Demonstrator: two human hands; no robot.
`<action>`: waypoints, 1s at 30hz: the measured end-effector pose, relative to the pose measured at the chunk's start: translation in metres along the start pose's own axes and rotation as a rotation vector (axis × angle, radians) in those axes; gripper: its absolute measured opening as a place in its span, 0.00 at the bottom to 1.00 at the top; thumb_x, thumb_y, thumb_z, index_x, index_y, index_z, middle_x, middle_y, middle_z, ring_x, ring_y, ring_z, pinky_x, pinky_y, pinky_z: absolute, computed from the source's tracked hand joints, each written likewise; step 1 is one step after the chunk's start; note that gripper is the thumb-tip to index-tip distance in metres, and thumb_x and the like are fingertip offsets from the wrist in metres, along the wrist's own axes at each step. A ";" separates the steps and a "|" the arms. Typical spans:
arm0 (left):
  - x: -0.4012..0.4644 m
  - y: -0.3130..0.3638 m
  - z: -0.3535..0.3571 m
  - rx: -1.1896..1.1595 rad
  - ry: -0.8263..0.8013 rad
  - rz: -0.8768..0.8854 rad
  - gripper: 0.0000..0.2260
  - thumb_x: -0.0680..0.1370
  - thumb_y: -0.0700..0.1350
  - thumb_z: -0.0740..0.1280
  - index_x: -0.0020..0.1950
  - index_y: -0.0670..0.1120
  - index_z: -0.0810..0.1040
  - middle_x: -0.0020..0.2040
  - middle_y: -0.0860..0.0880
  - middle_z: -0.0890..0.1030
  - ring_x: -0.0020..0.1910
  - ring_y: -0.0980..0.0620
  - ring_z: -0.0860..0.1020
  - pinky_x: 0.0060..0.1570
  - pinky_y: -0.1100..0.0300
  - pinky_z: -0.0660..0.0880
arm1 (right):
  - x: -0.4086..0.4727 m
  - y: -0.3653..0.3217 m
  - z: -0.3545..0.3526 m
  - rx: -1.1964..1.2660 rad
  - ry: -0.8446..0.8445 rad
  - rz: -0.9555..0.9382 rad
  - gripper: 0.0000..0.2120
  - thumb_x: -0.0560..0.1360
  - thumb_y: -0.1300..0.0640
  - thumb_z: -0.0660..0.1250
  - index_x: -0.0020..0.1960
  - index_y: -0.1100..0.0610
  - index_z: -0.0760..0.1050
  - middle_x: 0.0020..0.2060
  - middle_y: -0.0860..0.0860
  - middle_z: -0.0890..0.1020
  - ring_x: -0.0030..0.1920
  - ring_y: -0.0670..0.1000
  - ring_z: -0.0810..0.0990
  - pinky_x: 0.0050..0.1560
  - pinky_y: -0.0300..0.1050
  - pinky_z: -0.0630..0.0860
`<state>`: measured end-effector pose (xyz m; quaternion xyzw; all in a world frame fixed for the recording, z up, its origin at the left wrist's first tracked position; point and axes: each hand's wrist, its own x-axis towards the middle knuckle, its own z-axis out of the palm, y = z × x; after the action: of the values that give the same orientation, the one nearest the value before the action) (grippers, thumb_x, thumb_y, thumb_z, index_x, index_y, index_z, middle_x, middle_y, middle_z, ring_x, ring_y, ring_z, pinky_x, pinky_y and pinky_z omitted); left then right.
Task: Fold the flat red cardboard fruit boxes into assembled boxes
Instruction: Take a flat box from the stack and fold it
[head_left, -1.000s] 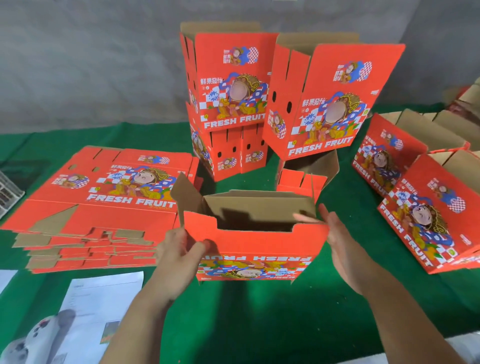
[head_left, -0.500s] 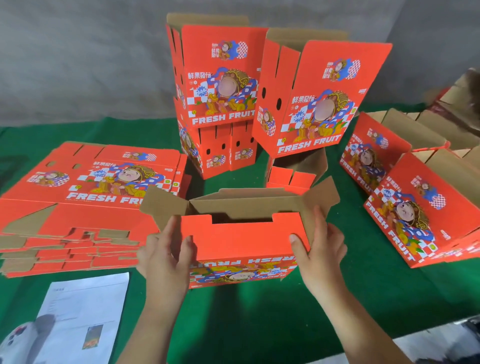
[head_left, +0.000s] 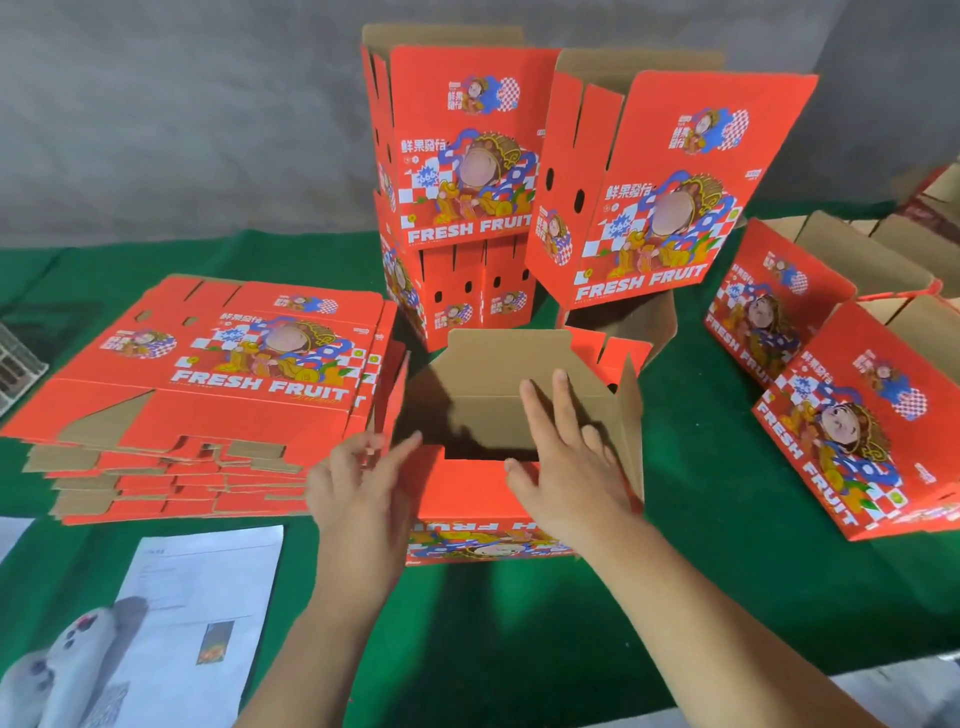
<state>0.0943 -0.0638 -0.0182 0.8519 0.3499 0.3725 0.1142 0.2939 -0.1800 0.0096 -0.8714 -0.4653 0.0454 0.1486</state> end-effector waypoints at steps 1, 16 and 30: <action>-0.001 -0.001 0.000 -0.065 -0.017 0.058 0.17 0.77 0.34 0.72 0.60 0.53 0.80 0.65 0.50 0.73 0.61 0.43 0.71 0.58 0.57 0.63 | -0.001 -0.002 0.002 -0.026 -0.020 0.006 0.41 0.80 0.36 0.55 0.79 0.35 0.29 0.77 0.42 0.23 0.70 0.62 0.69 0.71 0.59 0.67; 0.090 0.016 0.025 0.393 -0.463 -0.034 0.33 0.83 0.67 0.48 0.83 0.61 0.37 0.59 0.46 0.82 0.56 0.41 0.81 0.49 0.50 0.73 | -0.031 0.009 0.005 0.173 0.555 0.211 0.43 0.72 0.50 0.72 0.83 0.49 0.57 0.78 0.58 0.63 0.75 0.63 0.64 0.71 0.62 0.60; 0.103 -0.001 0.035 -0.156 -0.199 -0.084 0.31 0.84 0.64 0.45 0.82 0.52 0.64 0.73 0.46 0.75 0.73 0.44 0.70 0.75 0.45 0.61 | 0.016 0.023 -0.025 0.195 0.279 0.191 0.28 0.81 0.33 0.50 0.56 0.54 0.77 0.56 0.52 0.76 0.57 0.63 0.72 0.60 0.59 0.71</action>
<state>0.1674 0.0093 0.0140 0.8578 0.3422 0.3072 0.2298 0.3266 -0.1838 0.0277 -0.8910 -0.3486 -0.0168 0.2902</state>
